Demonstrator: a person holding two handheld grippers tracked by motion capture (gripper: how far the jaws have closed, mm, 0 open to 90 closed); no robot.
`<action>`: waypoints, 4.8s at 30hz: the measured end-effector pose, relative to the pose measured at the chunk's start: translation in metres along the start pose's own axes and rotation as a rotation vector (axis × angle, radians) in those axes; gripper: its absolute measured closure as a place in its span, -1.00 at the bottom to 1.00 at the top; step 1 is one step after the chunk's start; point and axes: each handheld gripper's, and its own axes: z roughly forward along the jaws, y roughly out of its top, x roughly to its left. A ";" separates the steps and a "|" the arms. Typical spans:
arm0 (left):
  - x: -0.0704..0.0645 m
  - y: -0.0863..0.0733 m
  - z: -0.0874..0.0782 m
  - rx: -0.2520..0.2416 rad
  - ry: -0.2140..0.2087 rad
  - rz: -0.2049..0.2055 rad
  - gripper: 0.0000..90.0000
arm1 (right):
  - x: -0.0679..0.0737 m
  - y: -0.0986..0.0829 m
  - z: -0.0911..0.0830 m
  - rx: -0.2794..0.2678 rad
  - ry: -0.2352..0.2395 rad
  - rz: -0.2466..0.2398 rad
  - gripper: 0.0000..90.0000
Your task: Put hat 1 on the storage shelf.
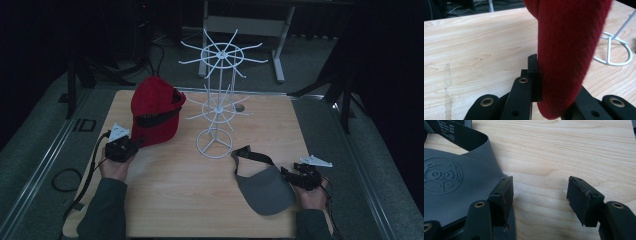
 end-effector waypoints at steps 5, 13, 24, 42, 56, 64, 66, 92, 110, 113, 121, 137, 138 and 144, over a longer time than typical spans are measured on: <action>0.001 0.006 -0.004 -0.014 0.021 0.003 0.91 | 0.000 0.000 0.000 0.000 0.000 -0.001 -0.16; -0.001 0.019 -0.010 -0.039 0.021 0.012 0.91 | 0.000 0.000 0.000 0.000 0.000 0.000 -0.16; -0.003 0.035 -0.014 -0.064 0.028 0.012 0.91 | 0.000 0.001 0.002 0.000 -0.004 -0.001 -0.16; -0.006 0.062 -0.023 -0.111 0.044 0.007 0.91 | 0.000 0.004 0.004 0.000 -0.003 0.003 -0.16; -0.008 0.080 -0.031 -0.161 0.054 -0.020 0.91 | 0.000 0.004 0.004 0.000 -0.004 0.001 -0.16; -0.007 0.086 -0.035 -0.178 0.055 -0.027 0.91 | -0.001 0.004 0.004 0.000 -0.003 0.000 -0.16; -0.008 0.088 -0.037 -0.182 0.053 -0.028 0.91 | -0.001 0.004 0.004 0.001 -0.004 0.001 -0.16; -0.013 0.111 -0.051 -0.271 0.034 -0.055 0.91 | -0.001 0.005 0.006 -0.002 -0.004 0.011 -0.16; -0.013 0.117 -0.062 -0.330 -0.011 -0.086 0.91 | -0.001 0.005 0.006 -0.002 -0.004 0.012 -0.16; -0.013 0.117 -0.063 -0.339 -0.018 -0.090 0.91 | -0.001 0.005 0.006 -0.002 -0.004 0.011 -0.16; -0.016 0.118 -0.065 -0.362 -0.056 -0.106 0.91 | -0.001 0.005 0.006 -0.002 -0.003 0.012 -0.16; -0.026 0.125 -0.070 -0.381 -0.112 -0.040 0.91 | -0.001 0.005 0.006 -0.002 -0.004 0.012 -0.16; -0.028 0.124 -0.068 -0.373 -0.107 -0.031 0.91 | -0.001 0.005 0.006 -0.002 -0.004 0.014 -0.16; -0.034 0.115 -0.056 -0.326 -0.078 0.009 0.91 | -0.001 0.005 0.006 -0.002 -0.004 0.014 -0.16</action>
